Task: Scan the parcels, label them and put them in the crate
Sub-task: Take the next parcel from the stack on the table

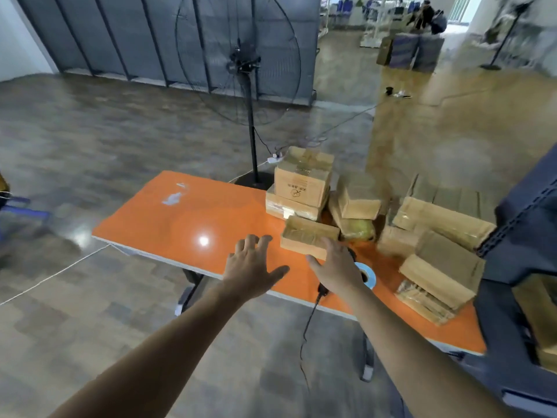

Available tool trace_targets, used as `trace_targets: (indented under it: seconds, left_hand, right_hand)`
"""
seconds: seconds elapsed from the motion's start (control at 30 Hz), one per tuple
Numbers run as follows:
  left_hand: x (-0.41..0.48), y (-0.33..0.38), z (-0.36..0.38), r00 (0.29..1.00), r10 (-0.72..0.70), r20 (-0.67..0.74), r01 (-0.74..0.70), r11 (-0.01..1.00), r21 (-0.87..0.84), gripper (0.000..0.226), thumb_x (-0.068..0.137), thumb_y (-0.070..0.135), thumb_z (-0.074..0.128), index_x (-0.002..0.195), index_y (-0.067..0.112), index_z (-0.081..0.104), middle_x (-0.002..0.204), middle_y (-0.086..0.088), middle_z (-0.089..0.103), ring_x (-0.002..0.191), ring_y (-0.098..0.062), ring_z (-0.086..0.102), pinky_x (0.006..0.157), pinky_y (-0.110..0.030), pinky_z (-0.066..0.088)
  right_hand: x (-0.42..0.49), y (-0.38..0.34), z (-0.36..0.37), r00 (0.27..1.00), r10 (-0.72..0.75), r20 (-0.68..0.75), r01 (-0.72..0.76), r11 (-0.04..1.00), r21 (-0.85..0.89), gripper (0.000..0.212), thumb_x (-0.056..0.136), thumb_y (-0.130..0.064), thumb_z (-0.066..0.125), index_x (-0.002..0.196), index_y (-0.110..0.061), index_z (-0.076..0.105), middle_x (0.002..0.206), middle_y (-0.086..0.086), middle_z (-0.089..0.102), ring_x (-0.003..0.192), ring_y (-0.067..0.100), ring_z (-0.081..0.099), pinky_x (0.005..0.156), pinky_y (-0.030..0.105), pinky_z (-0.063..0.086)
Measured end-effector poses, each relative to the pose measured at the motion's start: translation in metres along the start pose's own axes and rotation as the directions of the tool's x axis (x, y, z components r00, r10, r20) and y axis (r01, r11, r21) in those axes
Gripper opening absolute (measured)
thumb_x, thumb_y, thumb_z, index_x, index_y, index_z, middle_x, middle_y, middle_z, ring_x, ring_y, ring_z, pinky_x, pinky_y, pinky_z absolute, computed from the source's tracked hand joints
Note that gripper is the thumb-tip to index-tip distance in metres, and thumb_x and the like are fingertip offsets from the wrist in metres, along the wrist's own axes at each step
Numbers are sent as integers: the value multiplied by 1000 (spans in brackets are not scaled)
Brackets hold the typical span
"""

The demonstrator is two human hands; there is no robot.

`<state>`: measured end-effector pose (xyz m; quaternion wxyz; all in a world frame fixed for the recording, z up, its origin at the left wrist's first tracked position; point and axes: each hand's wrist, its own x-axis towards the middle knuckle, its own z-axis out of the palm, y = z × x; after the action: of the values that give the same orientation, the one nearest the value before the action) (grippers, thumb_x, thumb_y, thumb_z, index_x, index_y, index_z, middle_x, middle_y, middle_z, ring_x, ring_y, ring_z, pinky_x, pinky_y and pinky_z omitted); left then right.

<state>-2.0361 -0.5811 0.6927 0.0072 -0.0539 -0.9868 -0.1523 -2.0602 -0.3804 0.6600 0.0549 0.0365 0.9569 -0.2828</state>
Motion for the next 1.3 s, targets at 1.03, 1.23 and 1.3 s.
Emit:
trace_targets:
  seconds: [1.03, 1.23, 1.3]
  left_hand:
    - [243, -59, 116, 841, 280, 463, -303, 953, -25, 97, 75, 55, 73, 150, 23, 20, 152, -9, 21, 135, -32, 30, 95, -47, 46]
    - [228, -66, 100, 863, 201, 463, -242, 970, 31, 103, 68, 50, 80, 149, 23, 23, 153, -7, 18, 134, -31, 29, 96, -47, 47]
    - [225, -71, 95, 876, 202, 437, -236, 971, 24, 107, 66, 48, 83, 150, 25, 21, 152, -5, 19, 133, -31, 30, 94, -47, 47]
  right_hand:
    - [197, 57, 61, 960, 144, 241, 50, 757, -651, 127, 62, -60, 81, 155, -26, 1, 155, 7, 21, 142, 36, 20, 112, 50, 29]
    - [199, 37, 57, 944, 33, 327, 114, 899, -422, 108, 64, -59, 74, 151, -32, 16, 143, 5, 33, 132, 30, 32, 104, 46, 37]
    - [200, 31, 48, 928, 58, 368, 65, 947, -314, 100, 68, -63, 69, 151, -35, 21, 147, 5, 31, 135, 29, 32, 106, 43, 35]
